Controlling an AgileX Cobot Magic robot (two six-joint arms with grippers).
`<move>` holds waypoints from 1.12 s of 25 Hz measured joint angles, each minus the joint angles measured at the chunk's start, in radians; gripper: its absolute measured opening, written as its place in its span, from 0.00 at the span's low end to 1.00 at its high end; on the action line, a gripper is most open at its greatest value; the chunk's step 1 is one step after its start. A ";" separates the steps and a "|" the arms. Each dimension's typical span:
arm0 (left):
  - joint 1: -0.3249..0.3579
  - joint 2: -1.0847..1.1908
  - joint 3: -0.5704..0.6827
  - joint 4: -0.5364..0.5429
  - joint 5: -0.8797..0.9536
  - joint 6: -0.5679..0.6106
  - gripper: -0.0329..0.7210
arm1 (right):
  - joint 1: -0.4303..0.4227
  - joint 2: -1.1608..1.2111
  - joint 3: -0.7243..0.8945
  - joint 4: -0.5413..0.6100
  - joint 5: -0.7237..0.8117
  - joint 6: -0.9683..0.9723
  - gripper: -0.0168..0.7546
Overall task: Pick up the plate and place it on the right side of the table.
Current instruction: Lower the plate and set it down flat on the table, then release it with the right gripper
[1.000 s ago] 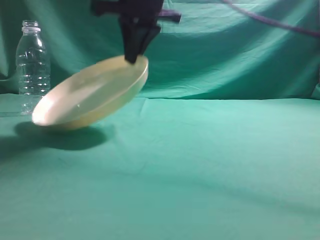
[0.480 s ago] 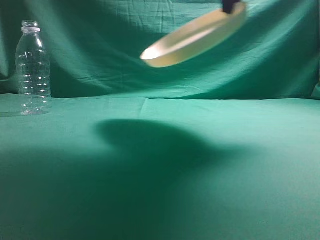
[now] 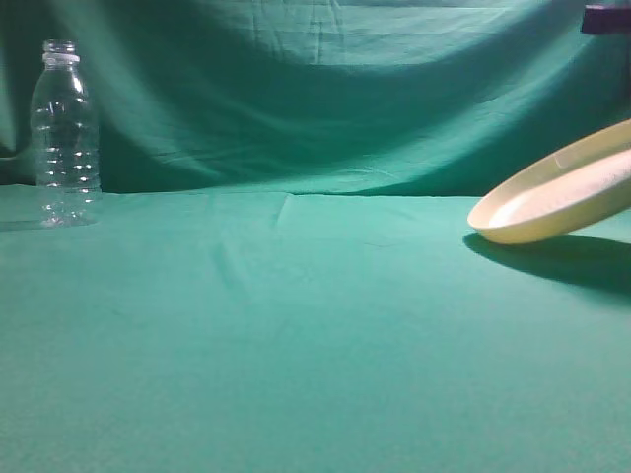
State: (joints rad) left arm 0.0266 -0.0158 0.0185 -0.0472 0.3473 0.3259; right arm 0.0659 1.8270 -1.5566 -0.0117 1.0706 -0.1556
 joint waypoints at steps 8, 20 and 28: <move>0.000 0.000 0.000 0.000 0.000 0.000 0.04 | -0.054 0.002 0.254 0.019 -0.210 0.000 0.02; 0.000 0.000 0.000 0.000 0.000 0.000 0.04 | -0.068 0.052 0.272 0.011 -0.227 0.002 0.37; 0.000 0.000 0.000 0.000 0.000 0.000 0.04 | -0.070 -0.087 0.249 0.012 -0.119 0.002 0.56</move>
State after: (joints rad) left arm 0.0266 -0.0158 0.0185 -0.0472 0.3473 0.3259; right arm -0.0042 1.7402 -1.3073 0.0000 0.9518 -0.1533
